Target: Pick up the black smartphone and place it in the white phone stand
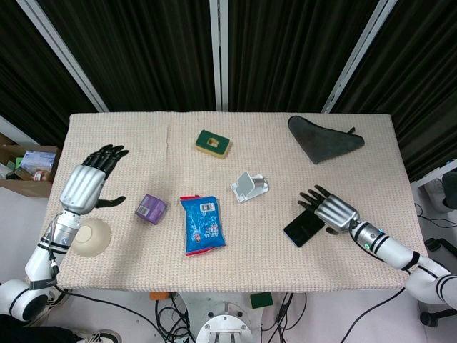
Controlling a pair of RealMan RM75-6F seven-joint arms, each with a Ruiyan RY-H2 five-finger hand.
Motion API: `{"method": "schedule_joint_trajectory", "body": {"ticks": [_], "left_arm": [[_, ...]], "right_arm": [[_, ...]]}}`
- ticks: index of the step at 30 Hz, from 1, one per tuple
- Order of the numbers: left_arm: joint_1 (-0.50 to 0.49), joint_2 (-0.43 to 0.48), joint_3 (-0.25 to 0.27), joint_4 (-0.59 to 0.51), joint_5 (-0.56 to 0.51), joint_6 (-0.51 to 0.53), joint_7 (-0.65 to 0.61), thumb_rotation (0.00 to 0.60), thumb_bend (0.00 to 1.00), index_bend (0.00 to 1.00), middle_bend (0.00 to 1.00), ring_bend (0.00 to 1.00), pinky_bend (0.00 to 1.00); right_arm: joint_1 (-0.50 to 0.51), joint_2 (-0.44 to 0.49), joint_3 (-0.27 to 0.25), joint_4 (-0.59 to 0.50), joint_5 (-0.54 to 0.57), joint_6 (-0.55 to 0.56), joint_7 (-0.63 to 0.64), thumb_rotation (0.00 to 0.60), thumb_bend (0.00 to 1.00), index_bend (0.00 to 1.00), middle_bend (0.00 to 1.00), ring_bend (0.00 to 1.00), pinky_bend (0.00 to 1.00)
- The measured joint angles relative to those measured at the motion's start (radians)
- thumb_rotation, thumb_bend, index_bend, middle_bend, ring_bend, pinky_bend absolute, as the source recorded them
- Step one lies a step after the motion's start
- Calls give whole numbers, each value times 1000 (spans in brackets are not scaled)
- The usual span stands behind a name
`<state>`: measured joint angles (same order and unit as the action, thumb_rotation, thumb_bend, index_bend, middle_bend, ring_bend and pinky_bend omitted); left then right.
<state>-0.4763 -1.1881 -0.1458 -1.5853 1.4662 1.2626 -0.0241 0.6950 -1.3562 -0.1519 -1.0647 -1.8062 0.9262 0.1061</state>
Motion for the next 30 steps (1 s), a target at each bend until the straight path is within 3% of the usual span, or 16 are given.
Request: {"method": "schedule_joint_trajectory", "body": {"ticks": [14,22,30], "left_arm": [[1,-1,1,3,-4,-1,3,600,69,124,105,80,197],[-3,-4,1,9,-9,-10,1,600,69,124,105,80,197],[-1,-1,3,7,-10,-10,1,600,69,124,105,80,197]], "right_arm": [[-8,-29,-13,40,19,20,7,600,212,281,0,0,0],[-10,-36,-20,55,19,38,18,600,217,352,0,0,0],[-18,-36,-21,55,25,66,54,600,271,554,42,0,0]]}}
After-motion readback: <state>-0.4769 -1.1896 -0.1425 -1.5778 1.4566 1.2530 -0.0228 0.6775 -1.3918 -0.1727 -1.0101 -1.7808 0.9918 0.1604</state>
